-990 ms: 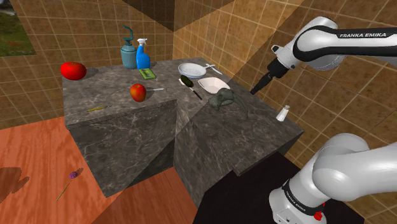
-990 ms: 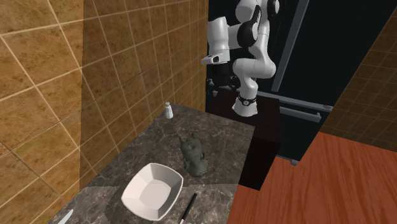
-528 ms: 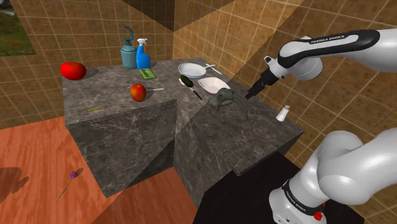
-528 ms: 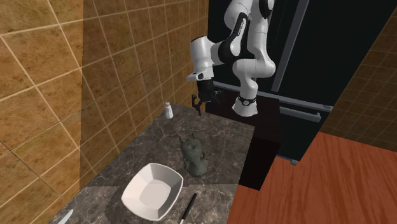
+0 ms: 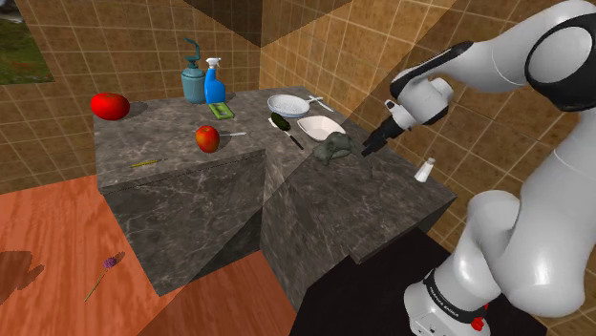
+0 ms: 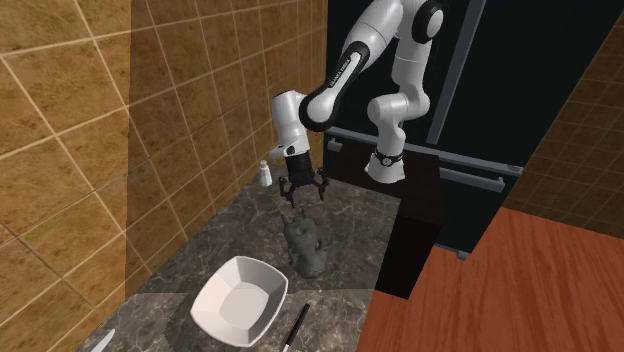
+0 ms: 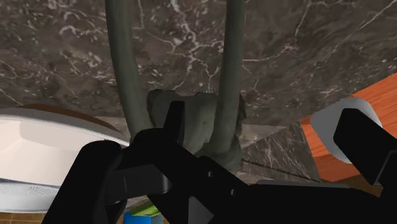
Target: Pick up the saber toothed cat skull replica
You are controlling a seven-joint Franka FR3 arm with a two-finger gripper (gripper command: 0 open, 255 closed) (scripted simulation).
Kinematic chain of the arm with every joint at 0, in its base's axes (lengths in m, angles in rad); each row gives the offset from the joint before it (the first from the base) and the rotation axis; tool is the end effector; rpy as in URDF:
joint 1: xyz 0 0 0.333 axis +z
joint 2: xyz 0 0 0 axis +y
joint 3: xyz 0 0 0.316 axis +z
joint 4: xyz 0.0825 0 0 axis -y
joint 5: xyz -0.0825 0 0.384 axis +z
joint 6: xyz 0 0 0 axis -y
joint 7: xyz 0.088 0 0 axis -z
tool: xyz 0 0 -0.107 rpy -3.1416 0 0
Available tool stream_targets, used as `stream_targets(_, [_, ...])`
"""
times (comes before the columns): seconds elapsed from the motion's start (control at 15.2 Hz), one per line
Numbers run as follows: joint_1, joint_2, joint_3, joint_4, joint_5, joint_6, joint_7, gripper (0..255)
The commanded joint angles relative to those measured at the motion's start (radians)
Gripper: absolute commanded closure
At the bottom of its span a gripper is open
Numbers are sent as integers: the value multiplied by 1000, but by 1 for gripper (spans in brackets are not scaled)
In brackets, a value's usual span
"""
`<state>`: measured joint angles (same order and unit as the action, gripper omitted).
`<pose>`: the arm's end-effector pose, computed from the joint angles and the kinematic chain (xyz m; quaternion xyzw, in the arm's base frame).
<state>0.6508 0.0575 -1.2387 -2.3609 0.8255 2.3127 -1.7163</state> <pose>0.4223 -0.2650 0.3174 -0.9304 -0.2559 -0.2295 0.1274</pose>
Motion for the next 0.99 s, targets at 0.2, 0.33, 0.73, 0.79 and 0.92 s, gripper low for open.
stream_targets(0.2, [-98,179,84,50,243,-84,-192,0])
stream_targets(0.33, [-125,215,111,52,286,-93,-225,0])
stream_targets(0.73, [-160,261,146,55,339,-103,-266,255])
stream_targets(0.79, [-160,261,146,56,338,-104,-266,255])
stream_targets(0.92, [-160,260,146,56,338,-103,-266,255])
